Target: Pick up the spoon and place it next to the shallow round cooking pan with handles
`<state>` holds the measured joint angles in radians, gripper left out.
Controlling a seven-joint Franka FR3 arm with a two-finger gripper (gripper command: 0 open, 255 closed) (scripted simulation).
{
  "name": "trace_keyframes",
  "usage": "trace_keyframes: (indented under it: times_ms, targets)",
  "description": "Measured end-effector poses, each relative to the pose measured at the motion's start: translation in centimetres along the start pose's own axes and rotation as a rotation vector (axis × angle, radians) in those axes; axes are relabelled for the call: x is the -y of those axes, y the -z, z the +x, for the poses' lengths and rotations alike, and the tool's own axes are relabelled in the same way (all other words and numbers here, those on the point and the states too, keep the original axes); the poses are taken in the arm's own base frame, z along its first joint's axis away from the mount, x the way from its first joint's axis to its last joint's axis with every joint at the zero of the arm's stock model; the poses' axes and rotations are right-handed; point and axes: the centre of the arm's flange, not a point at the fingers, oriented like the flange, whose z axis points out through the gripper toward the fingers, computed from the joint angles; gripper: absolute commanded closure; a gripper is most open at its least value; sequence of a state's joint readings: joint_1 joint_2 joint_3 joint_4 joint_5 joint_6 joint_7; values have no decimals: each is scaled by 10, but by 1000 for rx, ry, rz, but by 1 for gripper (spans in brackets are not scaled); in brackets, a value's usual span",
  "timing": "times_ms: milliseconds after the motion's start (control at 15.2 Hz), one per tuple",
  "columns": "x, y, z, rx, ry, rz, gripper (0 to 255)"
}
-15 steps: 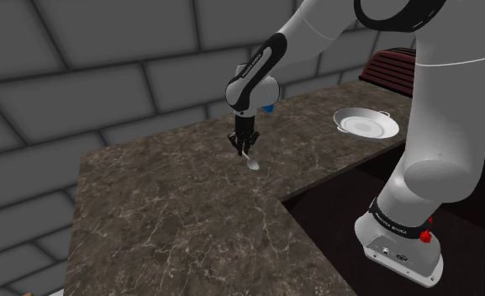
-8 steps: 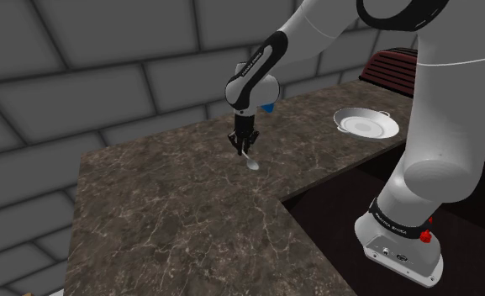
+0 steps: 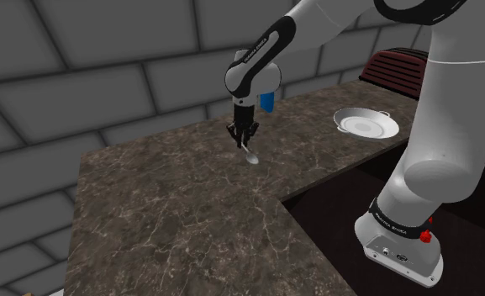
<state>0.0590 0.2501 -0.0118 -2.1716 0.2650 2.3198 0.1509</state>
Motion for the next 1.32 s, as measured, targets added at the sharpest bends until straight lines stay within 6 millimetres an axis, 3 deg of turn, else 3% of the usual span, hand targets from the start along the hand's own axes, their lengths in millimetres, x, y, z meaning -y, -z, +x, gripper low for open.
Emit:
trace_keyframes:
  times_ms: [792,1122,1320]
  targets:
    - [9,62,-10,0,0,0,255]
    - [-39,74,3,-1,-1,0,255]
    - [-81,81,10,0,-2,0,255]
